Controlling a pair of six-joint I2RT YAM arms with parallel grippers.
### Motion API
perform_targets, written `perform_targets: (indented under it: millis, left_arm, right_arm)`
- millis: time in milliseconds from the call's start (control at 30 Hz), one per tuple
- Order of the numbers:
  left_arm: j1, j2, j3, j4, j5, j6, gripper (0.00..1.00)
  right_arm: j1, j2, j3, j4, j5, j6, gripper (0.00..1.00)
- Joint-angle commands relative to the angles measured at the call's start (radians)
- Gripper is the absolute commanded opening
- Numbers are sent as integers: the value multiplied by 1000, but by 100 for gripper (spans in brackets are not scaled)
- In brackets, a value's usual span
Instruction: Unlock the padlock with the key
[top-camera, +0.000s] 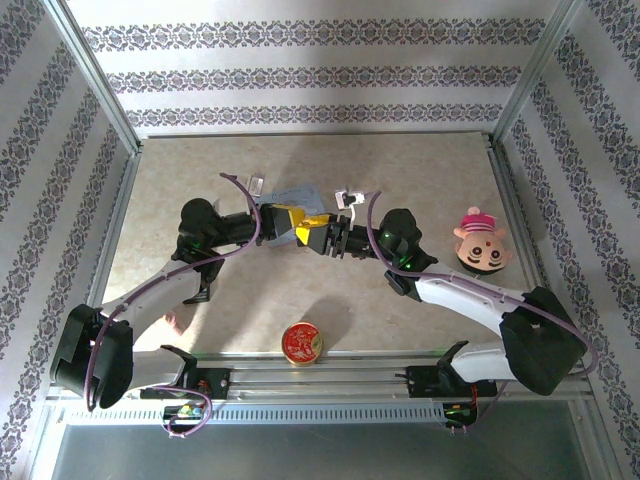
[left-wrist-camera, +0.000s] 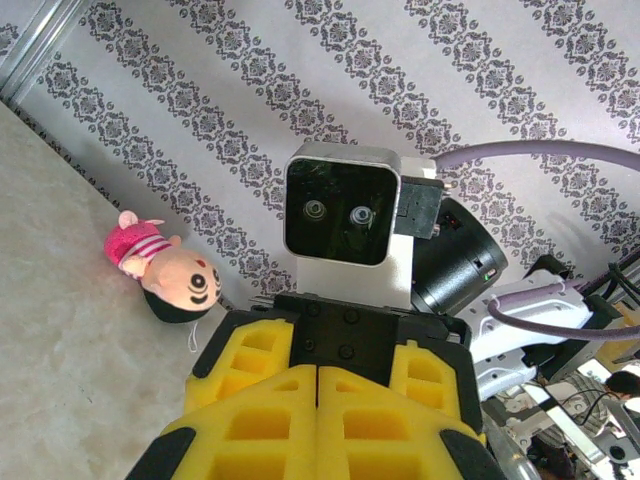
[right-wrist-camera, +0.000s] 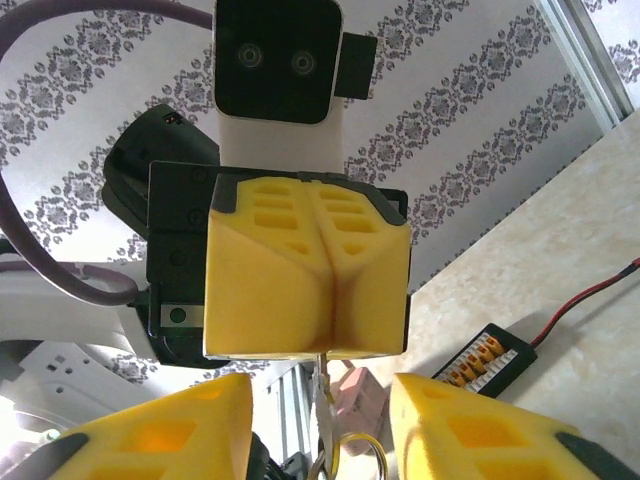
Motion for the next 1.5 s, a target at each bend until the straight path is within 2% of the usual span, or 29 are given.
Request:
perform_targets:
  millis: [0, 500, 1067, 1200, 1467]
  left_arm:
    - [14, -14, -18, 70, 19, -9, 0]
    - [32, -27, -28, 66, 5, -9, 0]
    - [42, -35, -28, 74, -10, -14, 0]
    - [44, -36, -31, 75, -15, -14, 0]
    - [54, -42, -39, 74, -33, -18, 0]
  right_arm:
    - [10, -2, 23, 80, -26, 7, 37]
    - [-5, -29, -18, 77, -10, 8, 21]
    - [-7, -20, -29, 74, -13, 19, 19]
    - [-8, -18, -28, 74, -17, 18, 12]
    - [-14, -24, -40, 76, -9, 23, 8]
